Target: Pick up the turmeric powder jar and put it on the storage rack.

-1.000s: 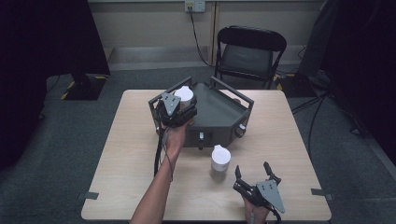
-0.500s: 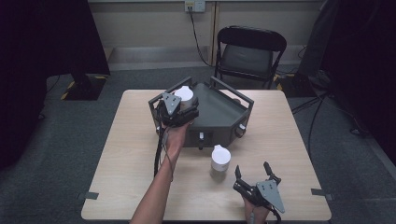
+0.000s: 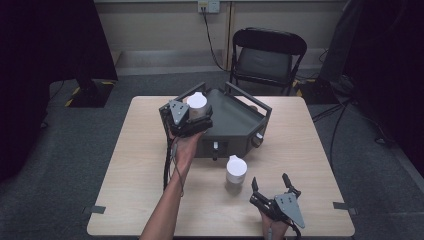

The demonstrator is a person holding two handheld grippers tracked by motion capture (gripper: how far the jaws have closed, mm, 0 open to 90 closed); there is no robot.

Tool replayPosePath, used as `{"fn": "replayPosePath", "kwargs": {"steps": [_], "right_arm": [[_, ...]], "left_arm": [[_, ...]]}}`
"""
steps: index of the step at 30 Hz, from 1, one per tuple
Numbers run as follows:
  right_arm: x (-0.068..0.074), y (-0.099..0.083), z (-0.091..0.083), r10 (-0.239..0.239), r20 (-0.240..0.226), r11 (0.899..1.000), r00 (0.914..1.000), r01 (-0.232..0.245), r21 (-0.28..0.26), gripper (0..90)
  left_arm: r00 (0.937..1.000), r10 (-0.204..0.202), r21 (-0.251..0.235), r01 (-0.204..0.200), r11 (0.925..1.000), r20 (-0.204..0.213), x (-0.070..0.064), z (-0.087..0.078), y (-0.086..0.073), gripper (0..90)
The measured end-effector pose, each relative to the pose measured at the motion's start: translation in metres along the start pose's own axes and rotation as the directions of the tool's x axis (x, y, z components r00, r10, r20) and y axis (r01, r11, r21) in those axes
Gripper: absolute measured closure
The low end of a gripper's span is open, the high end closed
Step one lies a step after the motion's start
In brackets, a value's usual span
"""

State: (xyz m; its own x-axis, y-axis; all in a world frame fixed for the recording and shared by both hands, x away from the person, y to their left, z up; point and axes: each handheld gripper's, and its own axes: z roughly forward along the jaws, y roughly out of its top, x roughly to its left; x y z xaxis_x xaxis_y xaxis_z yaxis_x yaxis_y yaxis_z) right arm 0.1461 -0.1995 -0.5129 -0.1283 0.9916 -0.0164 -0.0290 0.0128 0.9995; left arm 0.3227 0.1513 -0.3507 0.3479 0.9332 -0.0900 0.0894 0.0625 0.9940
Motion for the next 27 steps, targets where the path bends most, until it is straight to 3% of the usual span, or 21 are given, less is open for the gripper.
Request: {"fn": "replayPosePath", "kwargs": {"steps": [7, 14, 20, 27], "right_arm": [[0.000, 0.000, 0.000, 0.000, 0.000, 1.000, 1.0000, 0.000, 0.000, 2.0], [0.000, 0.000, 0.000, 0.000, 0.000, 1.000, 1.0000, 0.000, 0.000, 2.0], [0.000, 0.000, 0.000, 0.000, 0.000, 1.000, 1.0000, 0.000, 0.000, 2.1], [0.000, 0.000, 0.000, -0.001, 0.001, 1.000, 1.0000, 0.001, 0.000, 2.1]], "left_arm": [[1.0000, 0.009, -0.018, -0.009, 0.9998, -0.004, 0.000, -0.006, -0.004, 0.0], [1.0000, -0.004, -0.016, 0.004, 0.9999, 0.008, 0.005, -0.013, -0.008, 0.0], [0.9998, -0.016, -0.046, 0.016, 0.9988, 0.014, 0.007, -0.022, -0.012, 0.0], [0.9999, 0.003, -0.068, -0.002, 0.9977, 0.016, 0.007, -0.035, -0.015, 0.0]]}}
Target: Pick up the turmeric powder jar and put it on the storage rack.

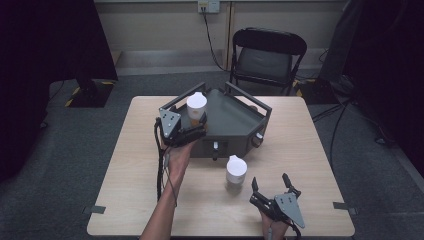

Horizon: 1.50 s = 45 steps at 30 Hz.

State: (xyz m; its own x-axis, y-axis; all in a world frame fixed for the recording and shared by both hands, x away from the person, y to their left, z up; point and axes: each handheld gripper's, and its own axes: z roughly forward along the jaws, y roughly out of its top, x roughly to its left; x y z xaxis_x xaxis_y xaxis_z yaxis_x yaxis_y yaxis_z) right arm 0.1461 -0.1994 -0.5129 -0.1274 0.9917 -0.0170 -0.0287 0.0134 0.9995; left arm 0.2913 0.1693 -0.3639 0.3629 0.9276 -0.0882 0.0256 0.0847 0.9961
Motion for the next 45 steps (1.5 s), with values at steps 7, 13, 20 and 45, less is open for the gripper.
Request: {"fn": "replayPosePath", "kwargs": {"steps": [7, 13, 20, 45], "right_arm": [[0.000, 0.000, 0.000, 0.000, 0.000, 1.000, 1.0000, 0.000, 0.000, 2.0], [0.000, 0.000, 0.000, -0.001, 0.000, 1.000, 1.0000, 0.001, 0.000, 2.0], [0.000, 0.000, 0.000, 0.000, 0.000, 1.000, 1.0000, 0.000, 0.000, 2.1], [0.000, 0.000, 0.000, 0.000, 0.001, 1.000, 1.0000, 0.000, -0.001, 2.1]], "left_arm": [[0.9999, 0.015, -0.032, -0.015, 0.9994, 0.001, -0.001, -0.017, -0.002, 0.0], [1.0000, 0.003, -0.042, -0.003, 0.9991, 0.001, 0.000, -0.024, -0.009, 0.0], [0.9999, 0.006, -0.038, -0.007, 0.9993, -0.009, -0.001, -0.035, -0.016, 0.0], [0.9976, 0.051, -0.067, -0.054, 0.9963, -0.047, -0.001, -0.073, -0.037, 0.0]]}}
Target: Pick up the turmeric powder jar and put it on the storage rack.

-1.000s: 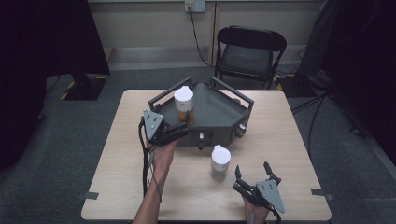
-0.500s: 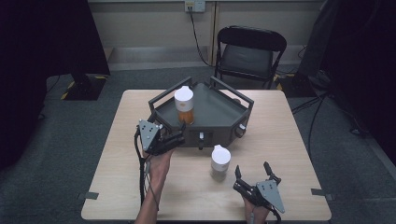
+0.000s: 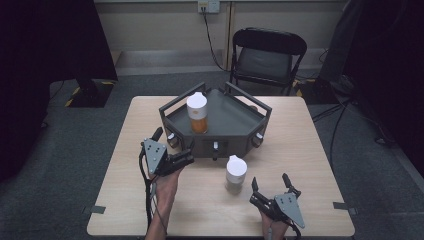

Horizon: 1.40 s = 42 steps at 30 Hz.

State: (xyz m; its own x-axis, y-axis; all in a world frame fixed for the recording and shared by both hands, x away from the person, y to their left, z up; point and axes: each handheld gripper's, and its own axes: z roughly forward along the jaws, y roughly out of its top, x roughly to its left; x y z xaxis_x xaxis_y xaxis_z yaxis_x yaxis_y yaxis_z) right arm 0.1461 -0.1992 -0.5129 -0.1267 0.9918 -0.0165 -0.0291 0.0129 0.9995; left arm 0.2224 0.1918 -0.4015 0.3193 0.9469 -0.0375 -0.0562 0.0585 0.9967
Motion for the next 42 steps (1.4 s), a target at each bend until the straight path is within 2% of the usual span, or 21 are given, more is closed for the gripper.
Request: {"fn": "replayPosePath", "kwargs": {"steps": [9, 12, 14, 17, 26, 32, 39, 42], "right_arm": [[0.000, 0.000, 0.000, 0.000, 0.000, 1.000, 1.0000, 0.000, 0.000, 2.0], [0.000, 0.000, 0.000, 0.000, 0.000, 1.000, 1.0000, 0.000, 0.000, 2.0], [0.000, 0.000, 0.000, 0.000, 0.000, 1.000, 1.0000, 0.000, 0.000, 2.0], [0.000, 0.000, 0.000, 0.000, 0.000, 1.000, 1.0000, 0.000, 0.000, 2.0], [0.000, 0.000, 0.000, 0.000, 0.000, 1.000, 1.0000, 0.000, 0.000, 2.1], [0.000, 0.000, 0.000, 0.000, 0.000, 1.000, 1.0000, 0.000, 0.000, 2.1], [0.000, 0.000, 0.000, 0.000, 0.000, 1.000, 1.0000, 0.000, 0.000, 2.0], [0.000, 0.000, 0.000, 0.000, 0.000, 1.000, 1.0000, 0.000, 0.000, 2.1]], "left_arm": [[0.9995, -0.021, -0.009, 0.021, 0.9997, -0.022, 0.003, -0.015, -0.009, 0.0], [0.9996, -0.021, -0.008, 0.021, 0.9997, -0.020, 0.004, -0.019, -0.012, 0.1], [0.9996, -0.026, -0.006, 0.026, 0.9996, -0.004, 0.006, -0.022, -0.015, 0.0], [0.9999, -0.012, -0.001, 0.012, 0.9999, -0.005, 0.005, -0.026, -0.022, 0.0], [0.9997, -0.018, 0.017, 0.018, 0.9997, -0.017, 0.008, -0.036, -0.039, 0.0], [0.9990, -0.009, 0.025, 0.010, 0.9996, -0.043, 0.007, -0.043, -0.056, 0.0], [0.9985, -0.002, 0.057, 0.005, 0.9984, -0.055, 0.008, -0.049, -0.069, 0.0], [0.9981, 0.005, 0.056, -0.001, 0.9984, -0.062, 0.005, -0.053, -0.076, 0.0]]}}
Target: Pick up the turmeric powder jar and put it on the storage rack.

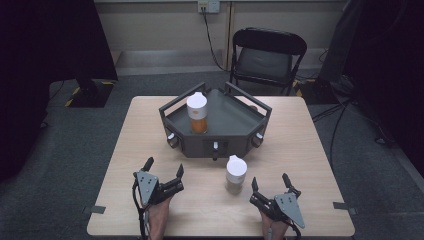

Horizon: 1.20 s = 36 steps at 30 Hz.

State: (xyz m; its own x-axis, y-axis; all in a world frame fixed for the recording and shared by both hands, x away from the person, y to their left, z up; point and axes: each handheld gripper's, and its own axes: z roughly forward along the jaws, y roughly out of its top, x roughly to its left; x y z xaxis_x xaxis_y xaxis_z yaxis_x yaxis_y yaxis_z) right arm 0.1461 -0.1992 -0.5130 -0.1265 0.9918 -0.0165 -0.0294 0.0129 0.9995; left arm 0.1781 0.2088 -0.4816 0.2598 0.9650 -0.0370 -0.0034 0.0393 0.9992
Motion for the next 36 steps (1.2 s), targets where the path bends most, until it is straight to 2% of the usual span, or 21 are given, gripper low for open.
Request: {"fn": "replayPosePath", "kwargs": {"steps": [6, 12, 15, 18, 20, 24, 29, 32, 36], "right_arm": [[0.000, 0.000, 0.000, 0.000, 0.000, 1.000, 1.0000, 0.000, 0.000, 2.0], [0.000, 0.000, 0.000, 0.000, 0.000, 1.000, 1.0000, 0.000, 0.000, 2.0], [0.000, 0.000, 0.000, 0.000, 0.000, 1.000, 1.0000, 0.000, 0.000, 2.0], [0.000, 0.000, 0.000, 0.000, 0.000, 1.000, 1.0000, 0.000, 0.000, 2.0], [0.000, 0.000, 0.000, 0.000, 0.000, 1.000, 1.0000, 0.000, 0.000, 2.1], [0.000, 0.000, 0.000, 0.000, 0.000, 1.000, 1.0000, 0.000, 0.000, 2.0], [0.000, 0.000, 0.000, 0.000, 0.000, 1.000, 1.0000, 0.000, 0.000, 2.0], [0.000, 0.000, 0.000, 0.000, 0.000, 1.000, 1.0000, 0.000, 0.000, 2.0], [0.000, 0.000, 0.000, 0.000, 0.000, 1.000, 1.0000, 0.000, 0.000, 2.0]], "left_arm": [[1.0000, -0.001, 0.021, 0.001, 0.9998, -0.008, -0.003, -0.004, -0.015, 0.0], [0.9998, 0.017, 0.040, -0.016, 0.9991, -0.008, -0.005, -0.005, -0.019, 0.0], [0.9997, 0.022, 0.028, -0.021, 0.9994, -0.010, -0.006, -0.006, -0.020, 0.0], [0.9999, 0.010, 0.036, -0.010, 0.9993, -0.004, -0.005, -0.005, -0.020, 0.0], [0.9998, 0.020, 0.023, -0.020, 0.9995, -0.004, -0.007, -0.006, -0.022, 0.0], [0.9998, 0.017, 0.036, -0.017, 0.9992, -0.009, -0.007, -0.008, -0.027, 0.0], [0.9998, 0.017, 0.024, -0.017, 0.9996, -0.011, -0.006, -0.009, -0.029, 0.0], [0.9995, 0.023, -0.010, -0.023, 0.9997, -0.022, -0.008, -0.011, -0.035, 0.3], [0.9994, 0.026, -0.010, -0.026, 0.9996, -0.021, -0.008, -0.011, -0.035, 0.3]]}}
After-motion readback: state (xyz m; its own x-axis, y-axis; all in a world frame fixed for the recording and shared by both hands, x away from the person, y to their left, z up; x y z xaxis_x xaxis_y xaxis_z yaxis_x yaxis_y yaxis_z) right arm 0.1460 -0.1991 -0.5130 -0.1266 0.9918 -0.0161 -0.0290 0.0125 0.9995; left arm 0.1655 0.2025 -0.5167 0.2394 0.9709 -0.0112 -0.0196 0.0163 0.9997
